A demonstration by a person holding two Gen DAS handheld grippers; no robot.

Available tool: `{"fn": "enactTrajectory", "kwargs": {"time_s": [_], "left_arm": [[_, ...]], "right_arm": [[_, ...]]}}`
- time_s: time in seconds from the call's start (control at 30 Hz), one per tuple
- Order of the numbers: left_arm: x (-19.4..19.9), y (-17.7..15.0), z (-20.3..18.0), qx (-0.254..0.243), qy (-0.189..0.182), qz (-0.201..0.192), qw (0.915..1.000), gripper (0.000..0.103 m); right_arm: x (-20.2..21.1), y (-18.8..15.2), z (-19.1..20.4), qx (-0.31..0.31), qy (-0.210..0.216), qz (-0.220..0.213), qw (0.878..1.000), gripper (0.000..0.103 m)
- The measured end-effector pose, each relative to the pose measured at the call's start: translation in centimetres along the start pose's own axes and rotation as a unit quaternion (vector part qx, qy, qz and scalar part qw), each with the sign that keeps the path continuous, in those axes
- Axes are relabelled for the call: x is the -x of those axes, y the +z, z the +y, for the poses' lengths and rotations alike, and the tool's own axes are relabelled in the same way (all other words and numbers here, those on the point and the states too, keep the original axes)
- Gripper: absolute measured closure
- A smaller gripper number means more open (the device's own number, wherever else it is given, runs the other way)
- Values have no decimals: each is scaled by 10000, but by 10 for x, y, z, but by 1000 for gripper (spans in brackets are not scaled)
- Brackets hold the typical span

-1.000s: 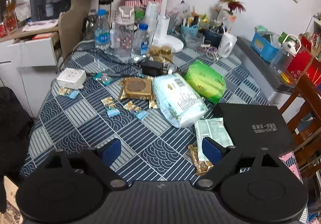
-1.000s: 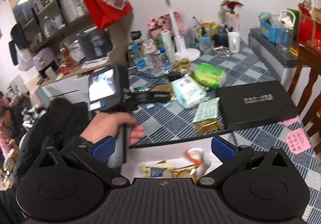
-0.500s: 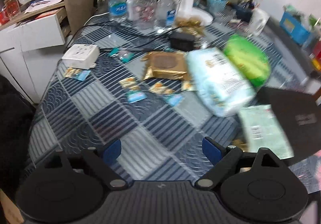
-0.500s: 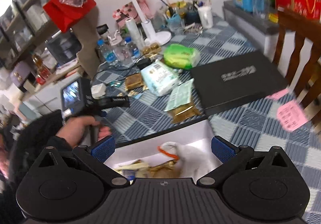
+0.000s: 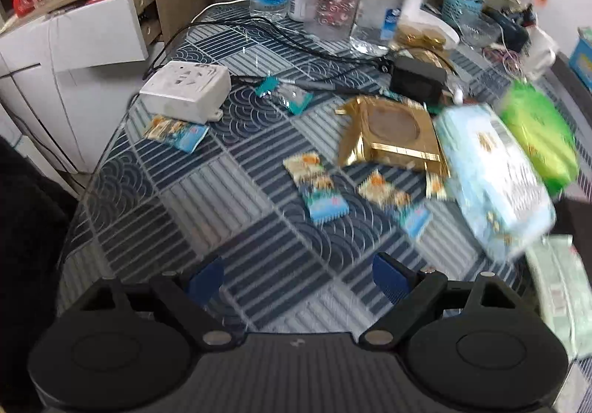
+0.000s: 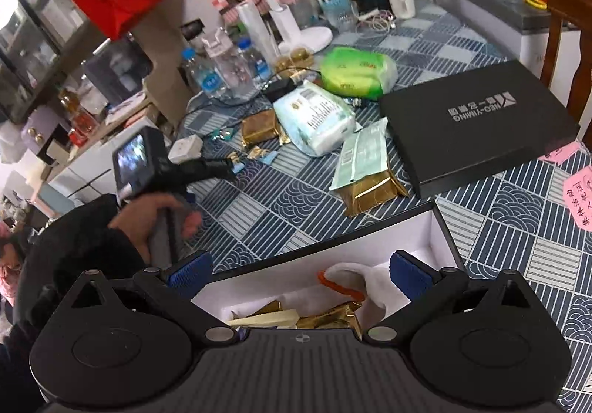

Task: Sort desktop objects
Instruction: 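Move the left gripper to the small orange-printed candy packet and grasp it, then lift the candy packet with the left gripper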

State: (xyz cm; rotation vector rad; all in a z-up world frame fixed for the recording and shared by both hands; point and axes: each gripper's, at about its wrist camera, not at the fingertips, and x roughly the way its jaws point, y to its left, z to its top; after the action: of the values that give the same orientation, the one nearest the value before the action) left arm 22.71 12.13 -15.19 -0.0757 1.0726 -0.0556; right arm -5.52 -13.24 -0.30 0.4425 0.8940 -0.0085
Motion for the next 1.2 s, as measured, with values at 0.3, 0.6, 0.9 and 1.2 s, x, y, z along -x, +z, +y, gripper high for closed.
{"fn": "enactTrajectory", "kwargs": {"time_s": [0.3, 0.6, 0.9, 1.2], "left_arm": [[-80, 87, -12, 193, 513, 170, 9983, 0], [-118, 112, -19, 223, 505, 142, 9984, 0], [-117, 119, -34, 79, 628, 166, 9979, 7], [-110, 121, -50, -187, 533, 267, 9980, 69]], "right_arm": [[-27, 5, -3, -254, -70, 155, 9995, 0], [-38, 4, -13, -369, -66, 208, 9991, 0], [-47, -3, -13, -387, -96, 360, 9986, 0], [-42, -3, -18, -435, -131, 302, 9985, 0]]}}
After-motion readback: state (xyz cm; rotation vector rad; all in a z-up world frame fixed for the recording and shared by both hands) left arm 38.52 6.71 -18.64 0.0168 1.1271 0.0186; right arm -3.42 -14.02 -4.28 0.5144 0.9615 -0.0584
